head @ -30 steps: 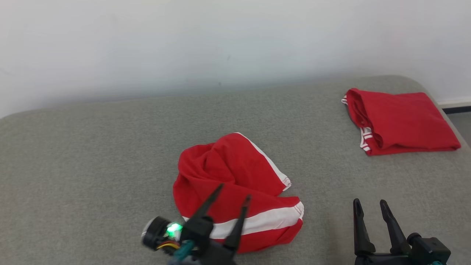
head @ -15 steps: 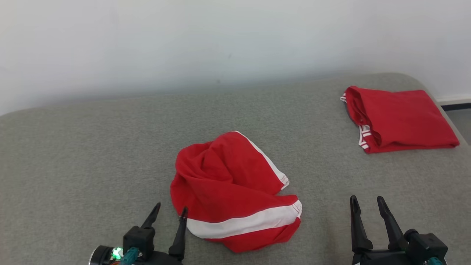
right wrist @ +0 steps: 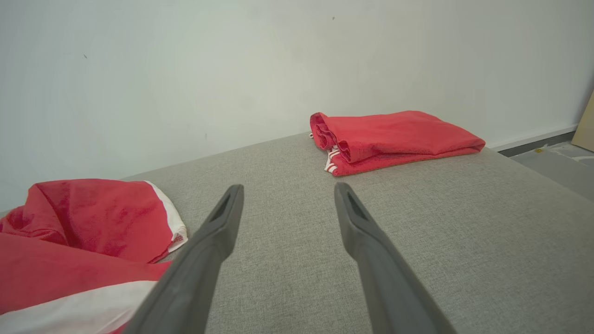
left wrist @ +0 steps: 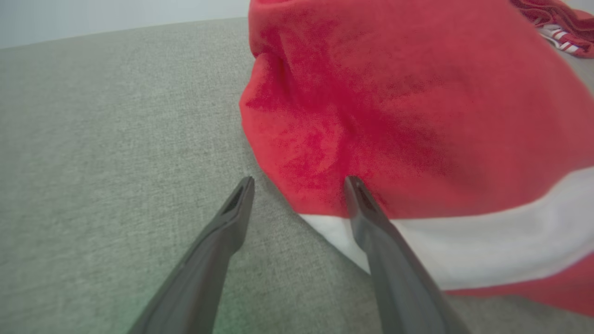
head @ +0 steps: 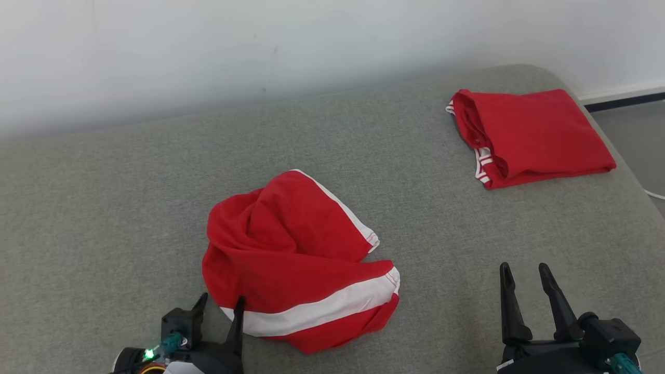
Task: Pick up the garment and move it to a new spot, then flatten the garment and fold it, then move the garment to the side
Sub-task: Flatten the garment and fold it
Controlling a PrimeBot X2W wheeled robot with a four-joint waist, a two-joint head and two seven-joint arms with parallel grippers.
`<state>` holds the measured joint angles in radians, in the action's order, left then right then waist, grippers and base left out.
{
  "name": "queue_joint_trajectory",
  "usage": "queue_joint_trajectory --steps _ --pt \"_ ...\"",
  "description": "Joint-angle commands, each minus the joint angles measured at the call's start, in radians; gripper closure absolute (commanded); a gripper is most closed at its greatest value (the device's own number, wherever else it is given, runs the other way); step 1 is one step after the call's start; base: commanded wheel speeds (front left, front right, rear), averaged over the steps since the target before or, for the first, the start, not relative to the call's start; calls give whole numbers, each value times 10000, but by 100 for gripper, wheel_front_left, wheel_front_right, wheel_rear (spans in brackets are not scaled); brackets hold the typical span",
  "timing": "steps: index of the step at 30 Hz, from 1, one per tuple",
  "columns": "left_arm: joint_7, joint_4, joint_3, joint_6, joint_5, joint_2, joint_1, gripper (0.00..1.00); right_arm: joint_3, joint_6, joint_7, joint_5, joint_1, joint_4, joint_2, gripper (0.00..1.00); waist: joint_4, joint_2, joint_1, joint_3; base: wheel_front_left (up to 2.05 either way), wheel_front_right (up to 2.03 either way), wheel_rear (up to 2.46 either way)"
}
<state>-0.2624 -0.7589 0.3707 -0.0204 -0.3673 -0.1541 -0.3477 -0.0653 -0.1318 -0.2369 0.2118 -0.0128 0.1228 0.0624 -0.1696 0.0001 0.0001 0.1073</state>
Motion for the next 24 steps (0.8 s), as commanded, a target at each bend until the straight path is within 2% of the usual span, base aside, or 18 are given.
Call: queue_joint_trajectory --steps 1,2,3,4,7,15,19,24 --pt "-32 -139 -60 -89 -78 88 -127 0 -17 26 9 -60 86 -33 6 0 -92 -1 -1 86 0 0 0" --pt "-32 -278 -125 -206 -170 156 -221 41 -28 26 8 -66 79 -31 4 0 -92 -1 -1 82 0 0 0" --pt "-31 -375 -156 -325 -212 231 -306 96 -30 26 -2 -68 75 -42 -2 0 -82 -1 -1 66 0 0 0" --pt "-31 -452 -163 -408 -218 288 -330 100 -27 26 -14 -74 62 -51 -4 0 -63 -1 -1 40 0 0 0" --pt "-32 -115 -375 -406 -5 314 -468 100 -80 26 -42 -77 -48 -73 -19 0 117 -1 -1 -77 0 0 0" --pt "-32 2048 -909 45 1079 16 401 100 -19 26 -105 74 -316 47 -74 0 1099 -1 -1 -536 0 0 0" --pt "-33 2954 -442 99 1691 -67 1156 100 78 26 -130 137 -401 176 -92 0 1559 -1 -1 -702 0 0 0" --pt "243 3153 770 -306 2123 375 1715 100 252 26 -180 166 -335 292 -111 0 1743 -1 -1 -752 0 0 0"
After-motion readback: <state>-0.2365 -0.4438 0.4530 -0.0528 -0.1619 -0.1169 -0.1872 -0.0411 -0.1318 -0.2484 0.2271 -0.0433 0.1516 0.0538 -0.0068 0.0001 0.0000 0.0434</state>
